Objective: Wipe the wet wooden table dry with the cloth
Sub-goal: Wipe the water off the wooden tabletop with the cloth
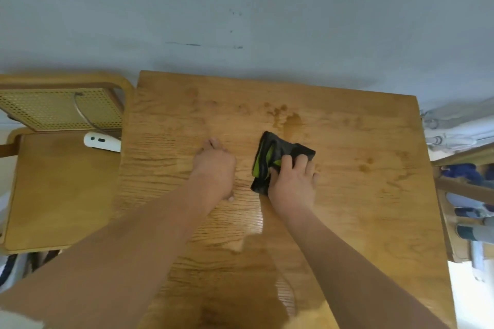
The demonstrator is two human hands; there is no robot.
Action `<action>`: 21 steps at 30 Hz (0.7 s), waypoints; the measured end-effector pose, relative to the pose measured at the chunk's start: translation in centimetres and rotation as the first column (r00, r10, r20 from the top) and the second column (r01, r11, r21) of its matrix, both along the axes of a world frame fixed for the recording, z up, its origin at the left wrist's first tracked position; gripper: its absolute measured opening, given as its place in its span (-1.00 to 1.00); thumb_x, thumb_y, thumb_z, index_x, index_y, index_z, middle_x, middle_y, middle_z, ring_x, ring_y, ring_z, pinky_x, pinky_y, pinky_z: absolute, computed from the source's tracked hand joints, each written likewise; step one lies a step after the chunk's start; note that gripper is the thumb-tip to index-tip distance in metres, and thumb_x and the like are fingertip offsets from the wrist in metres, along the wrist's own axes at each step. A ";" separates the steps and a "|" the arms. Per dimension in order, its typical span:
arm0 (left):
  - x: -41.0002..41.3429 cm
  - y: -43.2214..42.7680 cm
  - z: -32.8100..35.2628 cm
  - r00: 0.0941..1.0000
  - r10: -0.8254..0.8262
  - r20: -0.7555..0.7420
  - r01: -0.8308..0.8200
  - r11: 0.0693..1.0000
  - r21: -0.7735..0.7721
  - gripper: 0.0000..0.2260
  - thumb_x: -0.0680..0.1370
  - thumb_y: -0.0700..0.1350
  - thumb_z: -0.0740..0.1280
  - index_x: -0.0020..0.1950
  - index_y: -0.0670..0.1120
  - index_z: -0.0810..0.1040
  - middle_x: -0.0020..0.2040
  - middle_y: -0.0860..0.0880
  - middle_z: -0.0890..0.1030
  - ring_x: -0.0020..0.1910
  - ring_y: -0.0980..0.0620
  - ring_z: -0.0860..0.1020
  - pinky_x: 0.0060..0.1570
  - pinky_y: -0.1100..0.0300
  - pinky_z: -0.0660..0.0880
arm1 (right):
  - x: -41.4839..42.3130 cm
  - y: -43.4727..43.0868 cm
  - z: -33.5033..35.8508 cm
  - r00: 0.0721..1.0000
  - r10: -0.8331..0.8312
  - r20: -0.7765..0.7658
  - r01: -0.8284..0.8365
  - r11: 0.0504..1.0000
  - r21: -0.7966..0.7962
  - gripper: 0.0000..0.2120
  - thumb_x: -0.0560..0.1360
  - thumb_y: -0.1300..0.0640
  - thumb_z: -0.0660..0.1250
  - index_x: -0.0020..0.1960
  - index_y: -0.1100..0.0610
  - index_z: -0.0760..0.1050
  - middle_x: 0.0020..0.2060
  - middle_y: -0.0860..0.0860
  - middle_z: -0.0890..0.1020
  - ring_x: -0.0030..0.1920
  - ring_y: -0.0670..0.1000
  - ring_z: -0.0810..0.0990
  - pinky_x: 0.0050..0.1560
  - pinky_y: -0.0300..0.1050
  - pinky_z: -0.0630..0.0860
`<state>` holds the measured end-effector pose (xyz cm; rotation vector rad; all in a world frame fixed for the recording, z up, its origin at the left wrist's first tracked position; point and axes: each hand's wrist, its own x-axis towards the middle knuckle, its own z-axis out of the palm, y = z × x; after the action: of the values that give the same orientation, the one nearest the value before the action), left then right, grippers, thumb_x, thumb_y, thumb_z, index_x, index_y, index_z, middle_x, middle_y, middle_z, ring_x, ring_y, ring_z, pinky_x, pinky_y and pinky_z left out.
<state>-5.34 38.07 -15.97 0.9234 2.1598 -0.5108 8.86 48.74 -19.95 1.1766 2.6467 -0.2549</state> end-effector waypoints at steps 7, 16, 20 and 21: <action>-0.5 -1.5 -0.9 1.000 0.002 0.005 -0.002 0.997 0.080 0.22 0.34 0.36 0.53 0.66 -0.19 -0.12 0.66 -0.26 -0.19 0.65 -0.21 -0.10 0.57 -0.06 0.11 | 8.3 -5.6 -0.8 0.937 0.340 -0.086 -0.336 0.940 0.059 -0.66 0.57 -0.14 0.29 0.17 0.09 0.54 0.04 0.13 0.52 0.01 0.24 0.49 0.03 0.17 0.41; 0.5 -3.1 -0.8 0.999 0.028 0.025 -0.032 0.986 0.164 0.13 0.47 0.27 0.47 0.65 -0.16 -0.26 0.62 -0.24 -0.35 0.63 -0.20 -0.27 0.62 -0.06 -0.08 | -3.1 3.2 1.0 0.993 0.071 0.089 -0.071 0.997 -0.004 -0.60 0.68 -0.19 0.08 0.34 0.05 0.35 0.29 0.14 0.40 0.28 0.24 0.38 0.29 0.21 0.33; -0.2 -3.4 -0.7 0.999 -0.026 0.039 0.020 0.988 0.154 0.10 0.48 0.27 0.46 0.67 -0.13 -0.22 0.64 -0.20 -0.31 0.64 -0.19 -0.23 0.60 -0.05 0.00 | -3.5 1.1 1.1 0.996 0.046 0.070 -0.049 0.998 0.039 -0.61 0.69 -0.13 0.05 0.35 0.11 0.36 0.31 0.18 0.40 0.28 0.25 0.38 0.27 0.19 0.32; -0.7 -3.3 -0.5 0.998 -0.050 0.049 0.043 0.989 0.144 0.08 0.47 0.28 0.47 0.68 -0.12 -0.16 0.66 -0.19 -0.26 0.64 -0.20 -0.18 0.59 -0.08 0.09 | -2.6 0.3 1.2 0.996 0.081 0.044 -0.082 0.996 0.035 -0.60 0.69 -0.14 0.06 0.34 0.10 0.38 0.30 0.17 0.42 0.26 0.25 0.40 0.26 0.19 0.33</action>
<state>-6.00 34.78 -16.42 1.0558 2.1538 -0.3534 6.30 49.02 -18.76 1.0693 2.6659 -0.1661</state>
